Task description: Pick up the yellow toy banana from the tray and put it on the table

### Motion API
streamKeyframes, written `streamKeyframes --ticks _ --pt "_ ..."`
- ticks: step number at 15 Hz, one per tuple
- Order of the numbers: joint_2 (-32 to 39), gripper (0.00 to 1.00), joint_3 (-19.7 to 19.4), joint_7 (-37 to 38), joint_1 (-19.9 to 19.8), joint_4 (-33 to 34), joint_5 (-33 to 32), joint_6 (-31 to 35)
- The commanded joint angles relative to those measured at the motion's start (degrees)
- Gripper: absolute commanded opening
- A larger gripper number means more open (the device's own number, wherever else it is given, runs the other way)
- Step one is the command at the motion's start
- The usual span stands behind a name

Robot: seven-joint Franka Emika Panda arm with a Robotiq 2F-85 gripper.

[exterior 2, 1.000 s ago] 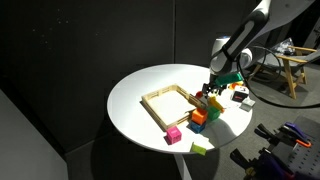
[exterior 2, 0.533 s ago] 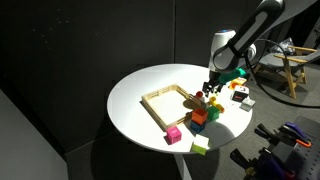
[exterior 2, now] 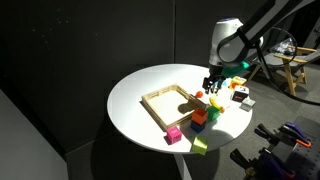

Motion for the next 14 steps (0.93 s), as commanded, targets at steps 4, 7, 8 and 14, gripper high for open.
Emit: streamKeyframes --ticks 4,7,8,14 --pt "-9.22 1.00 3.10 -3.07 -1.28 -5.34 2.06 -2.65" --pt "-12.05 1.00 3.60 -3.34 -1.33 -6.67 2.94 -4.61" --pt "-13.09 1.00 3.78 -3.75 -1.40 -7.08 3.42 -5.55" --pt "-18.25 1.00 4.34 -6.88 -1.46 -9.05 5.61 -9.57"
